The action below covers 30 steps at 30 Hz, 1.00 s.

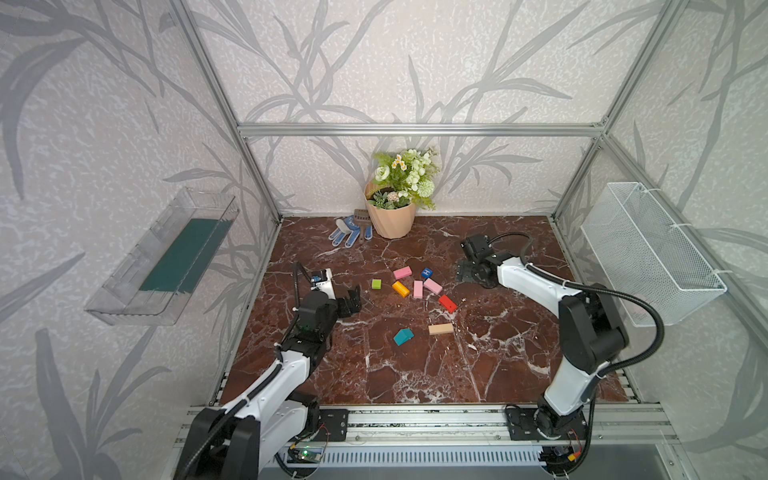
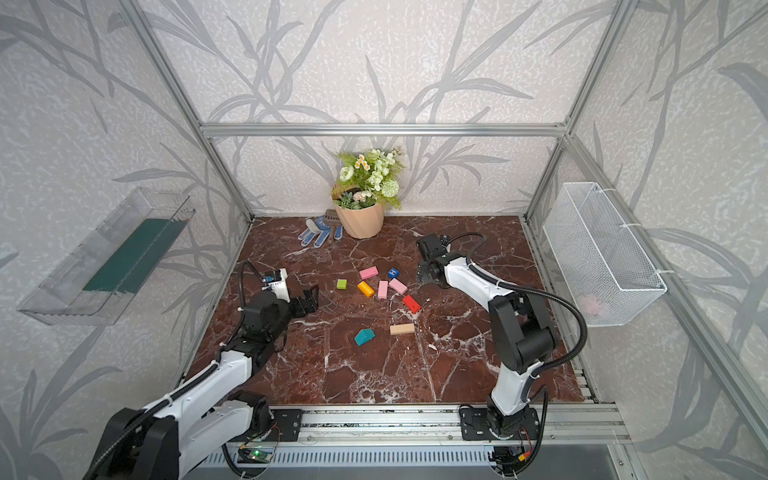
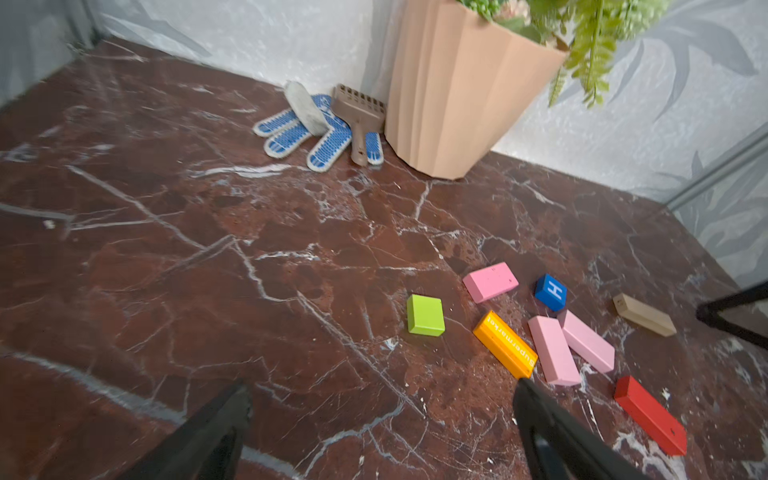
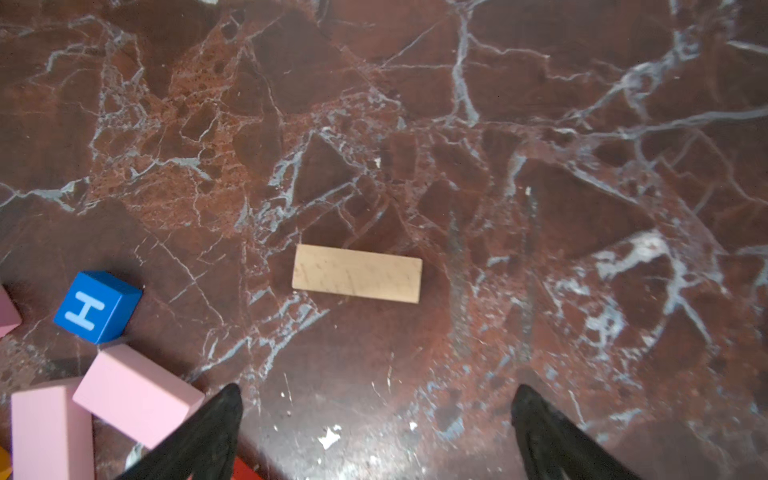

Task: Build the wood block tower
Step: 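Move the right gripper to the other beige bar while the left arm advances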

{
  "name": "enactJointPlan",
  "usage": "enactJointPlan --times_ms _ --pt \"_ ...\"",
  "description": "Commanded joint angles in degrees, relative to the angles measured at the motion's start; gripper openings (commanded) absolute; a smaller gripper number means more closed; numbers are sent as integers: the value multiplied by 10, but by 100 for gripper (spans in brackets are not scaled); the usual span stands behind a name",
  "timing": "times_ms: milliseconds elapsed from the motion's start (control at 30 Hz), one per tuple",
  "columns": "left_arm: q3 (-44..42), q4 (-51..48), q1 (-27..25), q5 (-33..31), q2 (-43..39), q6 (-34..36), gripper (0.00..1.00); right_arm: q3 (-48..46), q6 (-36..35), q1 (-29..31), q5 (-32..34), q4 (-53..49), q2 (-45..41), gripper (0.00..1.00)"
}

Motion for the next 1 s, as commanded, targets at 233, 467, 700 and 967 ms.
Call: enactJointPlan --times_ms 233,467,700,967 --pt "106 -44 -4 103 124 38 99 58 -12 -20 -36 -46 88 100" --pt "188 -234 -3 43 136 57 99 71 -21 -30 -35 -53 100 98" --pt "59 -136 -6 102 -31 87 99 66 -41 -44 -38 -27 102 98" --pt "74 -168 -2 123 -31 141 99 54 -64 -57 -68 15 104 97"
